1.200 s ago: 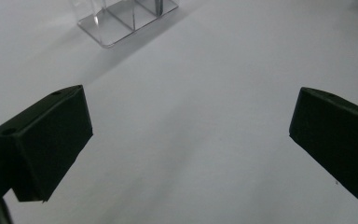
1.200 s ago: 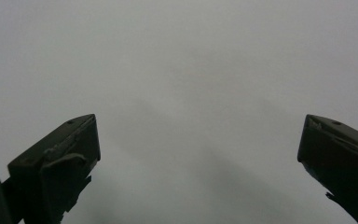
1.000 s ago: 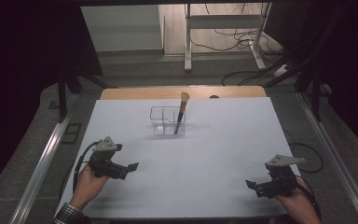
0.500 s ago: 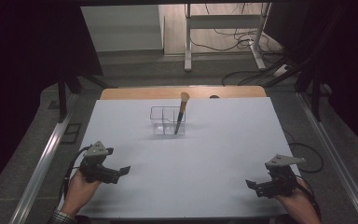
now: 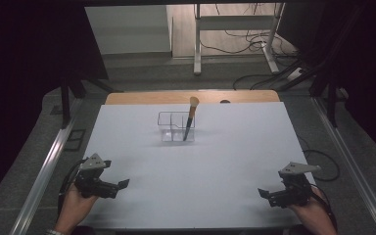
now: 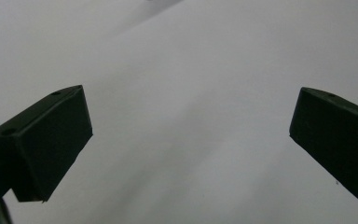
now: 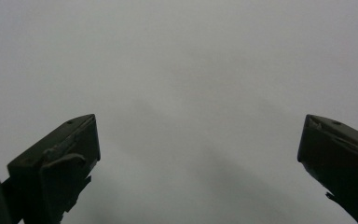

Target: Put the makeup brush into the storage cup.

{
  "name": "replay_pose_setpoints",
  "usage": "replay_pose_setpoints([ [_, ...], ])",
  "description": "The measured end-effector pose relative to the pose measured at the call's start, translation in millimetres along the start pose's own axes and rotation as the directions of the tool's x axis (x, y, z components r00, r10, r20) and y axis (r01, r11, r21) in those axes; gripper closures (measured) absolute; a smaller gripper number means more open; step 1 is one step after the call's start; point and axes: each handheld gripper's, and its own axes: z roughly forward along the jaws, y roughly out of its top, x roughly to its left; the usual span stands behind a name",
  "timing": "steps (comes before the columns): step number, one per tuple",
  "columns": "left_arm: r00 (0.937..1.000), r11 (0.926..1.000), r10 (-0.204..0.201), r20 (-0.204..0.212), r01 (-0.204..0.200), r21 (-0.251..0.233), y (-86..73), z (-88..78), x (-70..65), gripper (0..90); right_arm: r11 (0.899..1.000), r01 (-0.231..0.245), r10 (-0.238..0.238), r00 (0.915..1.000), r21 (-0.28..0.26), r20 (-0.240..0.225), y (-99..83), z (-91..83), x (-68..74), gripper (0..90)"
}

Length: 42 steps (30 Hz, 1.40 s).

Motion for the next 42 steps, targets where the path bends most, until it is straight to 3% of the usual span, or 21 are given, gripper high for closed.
replay_pose_setpoints([
  [17, 0.9985, 0.9993, -0.038, -0.040, 0.038, 0.002, -17.4, -15.9, 1.7, 0.0, 1.000, -0.001, 0.001, 1.0000, 0.000, 0.003, 0.0, 0.0, 0.2, 0.0],
  [42, 0.9950, 0.9973, -0.056, -0.083, 0.059, 0.044, -36.8, -28.1, 0.2, 0.0, 1.000, -0.001, 0.001, 1.0000, -0.002, 0.006, 0.0, -0.6, -0.4, 0.0],
])
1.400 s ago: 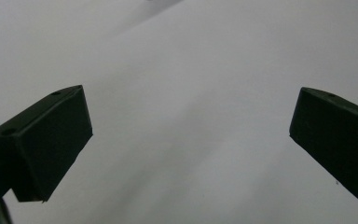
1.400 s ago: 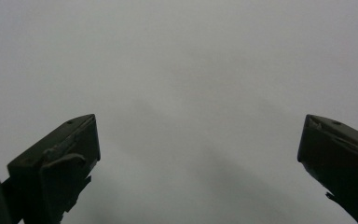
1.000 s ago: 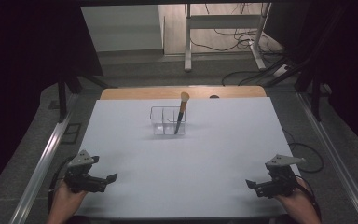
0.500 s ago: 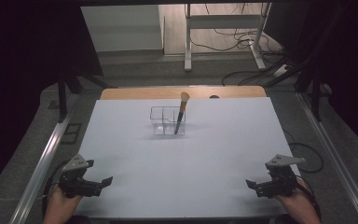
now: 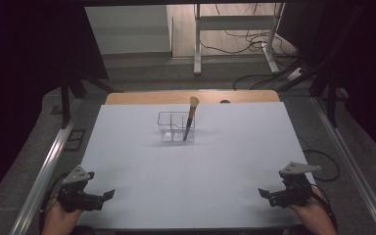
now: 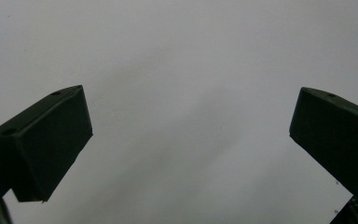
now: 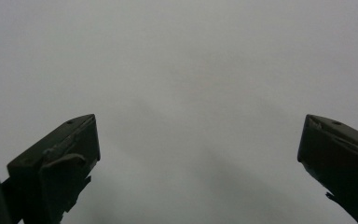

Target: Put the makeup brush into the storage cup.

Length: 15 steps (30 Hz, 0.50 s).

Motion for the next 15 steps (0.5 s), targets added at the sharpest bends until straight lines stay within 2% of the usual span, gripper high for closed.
replay_pose_setpoints([
  [15, 0.9998, 0.9996, -0.018, -0.005, 0.018, 0.023, -12.9, -5.6, 0.3, 0.0, 1.000, -0.001, 0.001, 1.0000, 0.002, 0.001, 0.3, 0.1, 0.7, 0.0],
])
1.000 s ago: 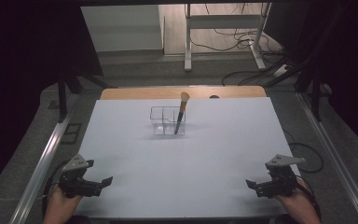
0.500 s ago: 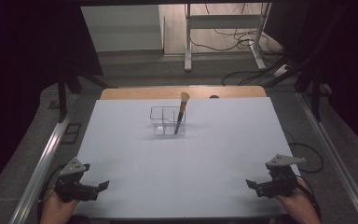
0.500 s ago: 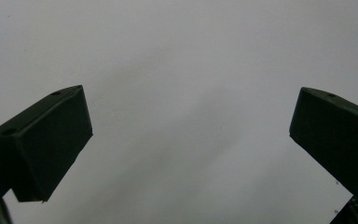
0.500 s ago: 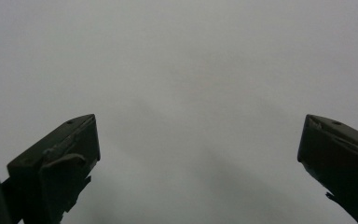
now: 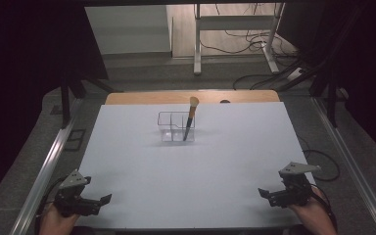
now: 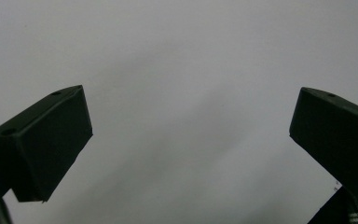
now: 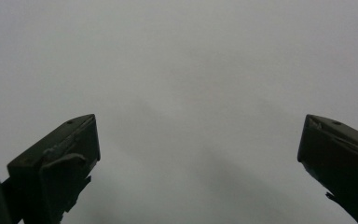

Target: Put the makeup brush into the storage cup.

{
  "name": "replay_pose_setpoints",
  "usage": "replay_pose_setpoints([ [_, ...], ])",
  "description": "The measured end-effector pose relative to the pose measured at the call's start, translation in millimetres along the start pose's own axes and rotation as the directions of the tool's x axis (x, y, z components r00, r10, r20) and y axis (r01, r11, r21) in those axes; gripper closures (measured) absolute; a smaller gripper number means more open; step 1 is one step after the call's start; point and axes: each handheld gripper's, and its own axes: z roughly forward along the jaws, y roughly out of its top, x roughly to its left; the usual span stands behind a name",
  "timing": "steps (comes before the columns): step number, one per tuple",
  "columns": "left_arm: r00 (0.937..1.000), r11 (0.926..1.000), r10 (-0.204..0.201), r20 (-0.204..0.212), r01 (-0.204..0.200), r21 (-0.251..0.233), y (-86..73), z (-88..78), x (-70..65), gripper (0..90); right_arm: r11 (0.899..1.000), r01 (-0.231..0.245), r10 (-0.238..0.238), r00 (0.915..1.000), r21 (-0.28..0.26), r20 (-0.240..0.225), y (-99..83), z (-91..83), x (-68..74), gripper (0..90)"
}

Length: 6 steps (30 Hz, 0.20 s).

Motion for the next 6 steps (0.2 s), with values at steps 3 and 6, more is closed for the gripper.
replay_pose_setpoints([
  [3, 0.9999, 0.9999, -0.010, 0.003, 0.010, -0.007, -1.6, -1.2, 1.1, 0.0, 1.000, 0.001, -0.001, 1.0000, 0.000, 0.000, 0.0, 0.2, -0.2, 0.0],
  [6, 0.9999, 0.9998, -0.015, 0.003, 0.015, -0.016, -0.6, -1.7, 1.5, 0.0, 1.000, 0.003, -0.003, 1.0000, 0.001, 0.000, -0.4, 0.6, -0.9, 0.0],
])
